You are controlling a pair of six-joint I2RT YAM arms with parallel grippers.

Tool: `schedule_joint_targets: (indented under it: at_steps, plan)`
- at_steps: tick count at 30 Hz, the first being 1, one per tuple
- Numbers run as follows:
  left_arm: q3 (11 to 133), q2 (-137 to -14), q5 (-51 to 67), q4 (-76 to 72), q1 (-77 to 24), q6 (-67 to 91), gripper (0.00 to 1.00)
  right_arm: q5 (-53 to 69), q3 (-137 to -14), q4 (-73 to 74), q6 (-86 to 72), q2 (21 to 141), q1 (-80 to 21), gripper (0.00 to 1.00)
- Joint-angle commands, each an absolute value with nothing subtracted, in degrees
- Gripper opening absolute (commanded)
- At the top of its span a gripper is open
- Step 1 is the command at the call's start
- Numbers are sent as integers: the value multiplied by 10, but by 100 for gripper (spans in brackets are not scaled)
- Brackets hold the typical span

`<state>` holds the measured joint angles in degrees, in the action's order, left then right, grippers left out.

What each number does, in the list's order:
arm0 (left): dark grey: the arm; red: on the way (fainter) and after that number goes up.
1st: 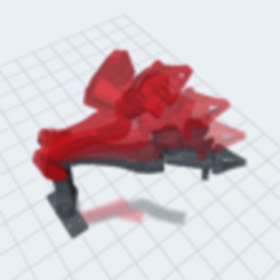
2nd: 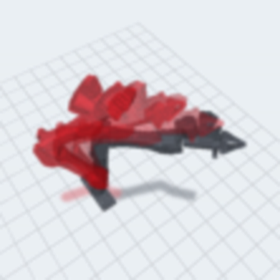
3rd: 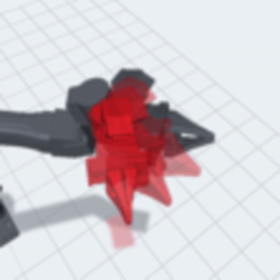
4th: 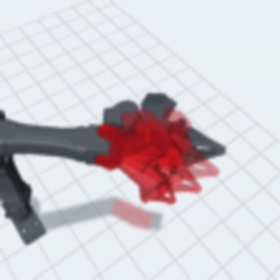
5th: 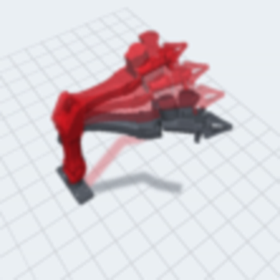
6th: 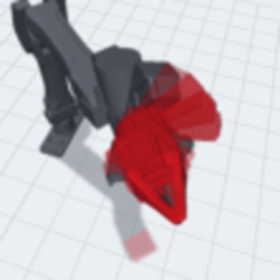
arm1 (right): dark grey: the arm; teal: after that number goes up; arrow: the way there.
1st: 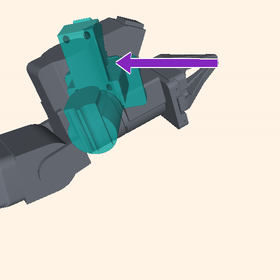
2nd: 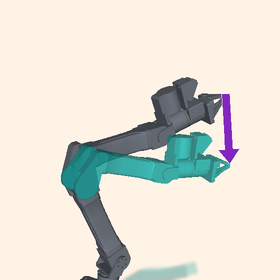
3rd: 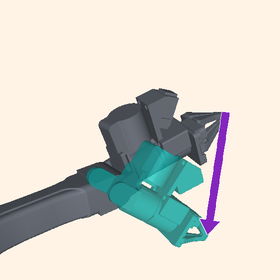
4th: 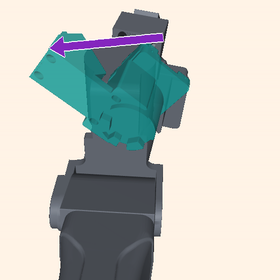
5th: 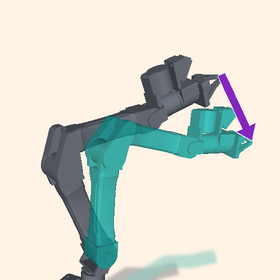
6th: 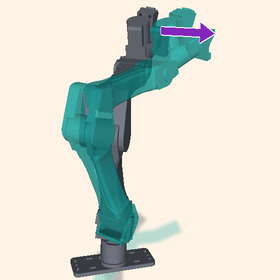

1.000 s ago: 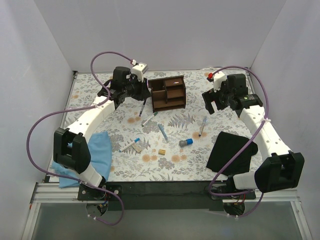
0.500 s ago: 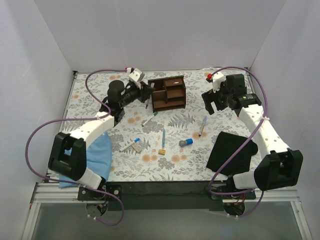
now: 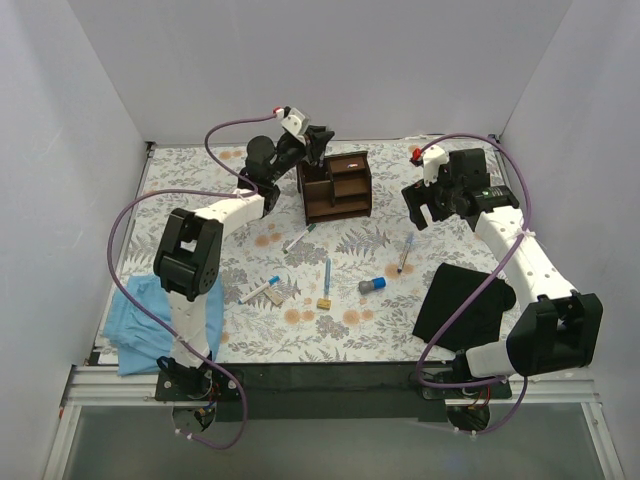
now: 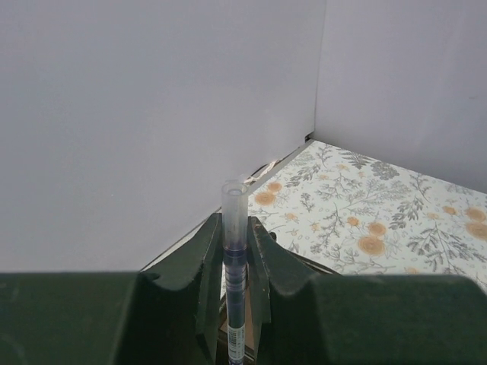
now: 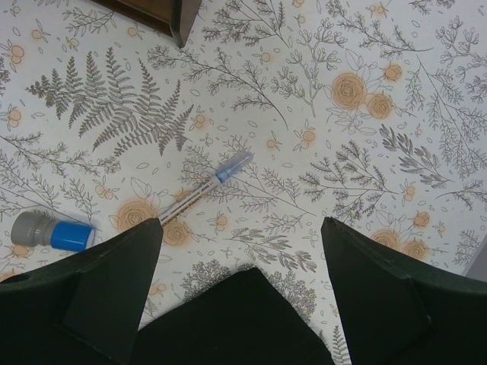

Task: Sort the stationery into containers
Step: Place the pen in the storage box.

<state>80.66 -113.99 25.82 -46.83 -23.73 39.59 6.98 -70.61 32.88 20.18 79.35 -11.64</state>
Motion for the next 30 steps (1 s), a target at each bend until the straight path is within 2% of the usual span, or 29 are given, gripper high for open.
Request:
schedule_joint_targets:
  at_steps: [1,25,30]
  plan:
    - [862,-1153,232,-500,-239,385,0,67,-708,312,207,793,-119,95]
    - [821,-1188,207,-500,-239,390,0,68,-710,310,203,816,-118,95]
    - [810,-1191,193,-504,-238,390,21,69,-714,309,203,820,-118,95]
